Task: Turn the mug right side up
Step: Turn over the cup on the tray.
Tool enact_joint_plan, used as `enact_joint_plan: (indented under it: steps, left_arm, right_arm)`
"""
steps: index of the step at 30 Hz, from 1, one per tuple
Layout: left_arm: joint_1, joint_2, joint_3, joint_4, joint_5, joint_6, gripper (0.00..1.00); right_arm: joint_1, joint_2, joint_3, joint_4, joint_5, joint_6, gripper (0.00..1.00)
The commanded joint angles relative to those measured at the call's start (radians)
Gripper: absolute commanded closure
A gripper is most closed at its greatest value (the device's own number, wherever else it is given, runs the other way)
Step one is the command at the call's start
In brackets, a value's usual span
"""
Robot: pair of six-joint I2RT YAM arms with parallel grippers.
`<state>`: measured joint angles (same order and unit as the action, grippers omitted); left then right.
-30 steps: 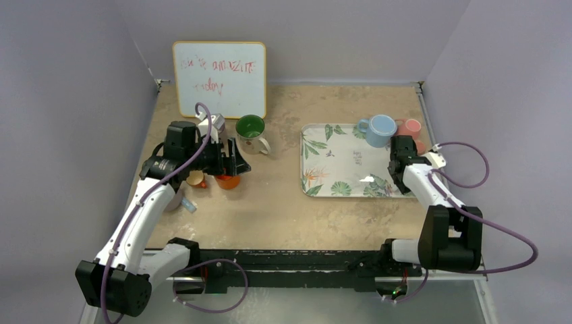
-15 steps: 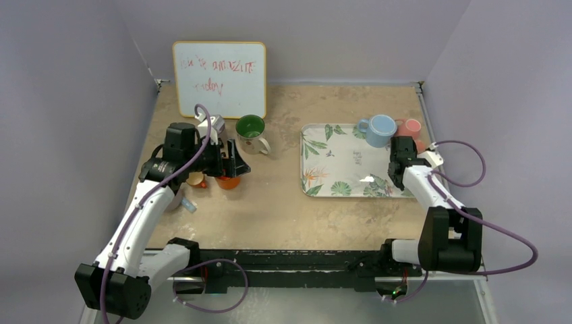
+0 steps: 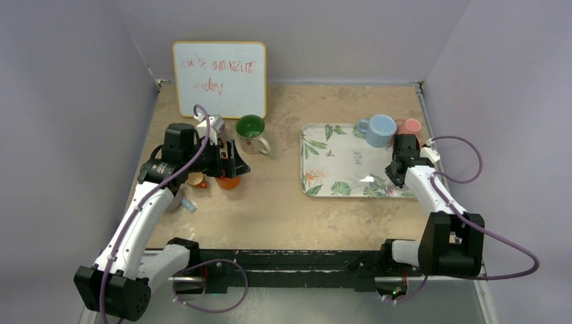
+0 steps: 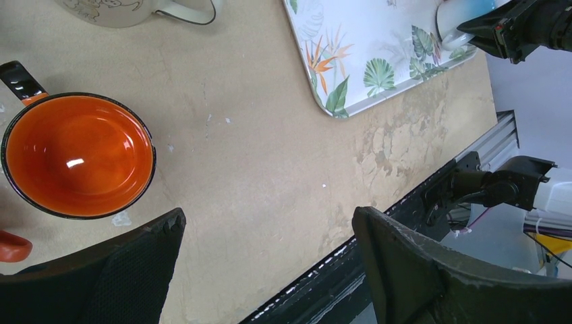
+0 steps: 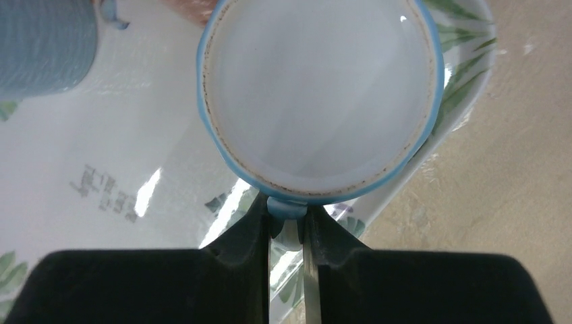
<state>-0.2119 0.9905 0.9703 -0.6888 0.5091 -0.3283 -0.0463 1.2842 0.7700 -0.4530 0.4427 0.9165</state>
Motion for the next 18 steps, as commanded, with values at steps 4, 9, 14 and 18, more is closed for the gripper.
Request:
enact_joint_plan:
  steps: [4,9,14,18]
  left_arm:
    - [-0.006,-0.024,0.003,0.020,-0.007,0.026,0.06]
    - [-0.006,-0.022,0.002,0.019,-0.010,0.026,0.06]
    - [-0.006,-0.028,0.003,0.009,-0.040,0.026,0.04]
    - [-0.006,-0.029,0.009,-0.004,-0.074,0.028,0.02]
  right_arm:
    - [0.017,-0.083,-0.010,0.073,-0.242,-0.075,1.00]
    - [0.086,-0.163,-0.028,0.049,-0.256,-0.042,1.00]
    - [0.152,-0.223,-0.030,0.065,-0.275,-0.056,1.00]
    - [0.188,-0.250,-0.060,0.130,-0.319,-0.069,1.00]
